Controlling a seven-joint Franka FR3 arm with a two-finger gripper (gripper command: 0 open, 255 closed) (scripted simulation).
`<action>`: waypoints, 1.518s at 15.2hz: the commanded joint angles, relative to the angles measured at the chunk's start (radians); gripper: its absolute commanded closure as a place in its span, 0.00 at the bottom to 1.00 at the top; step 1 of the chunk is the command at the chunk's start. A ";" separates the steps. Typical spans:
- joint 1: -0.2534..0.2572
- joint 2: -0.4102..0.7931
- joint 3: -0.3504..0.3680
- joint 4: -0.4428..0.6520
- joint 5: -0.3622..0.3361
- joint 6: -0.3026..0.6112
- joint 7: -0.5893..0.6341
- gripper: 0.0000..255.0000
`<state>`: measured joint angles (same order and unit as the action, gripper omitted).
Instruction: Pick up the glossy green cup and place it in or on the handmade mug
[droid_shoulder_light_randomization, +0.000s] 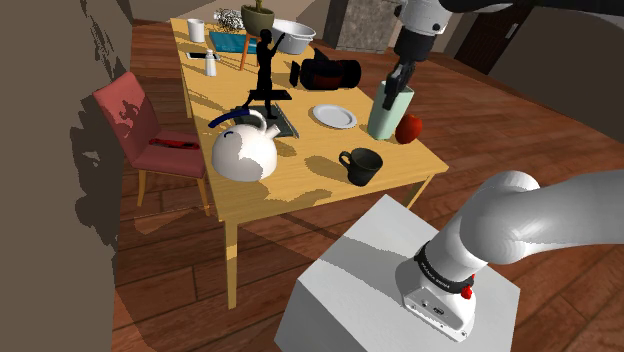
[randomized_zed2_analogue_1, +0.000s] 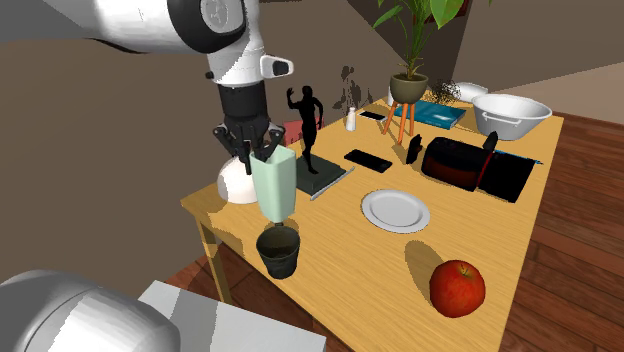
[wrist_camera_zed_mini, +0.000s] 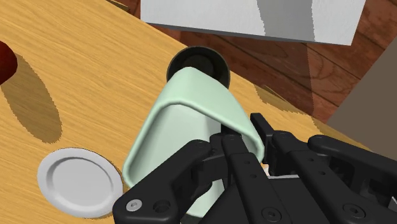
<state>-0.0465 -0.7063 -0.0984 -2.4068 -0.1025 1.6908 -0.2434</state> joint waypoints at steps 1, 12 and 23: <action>-0.001 0.001 -0.003 -0.029 -0.002 0.031 0.001 1.00; -0.005 0.006 -0.012 -0.173 -0.012 0.180 0.007 1.00; -0.005 0.009 -0.014 -0.189 -0.013 0.199 0.008 0.00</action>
<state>-0.0516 -0.6975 -0.1121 -2.5961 -0.1159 1.8895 -0.2354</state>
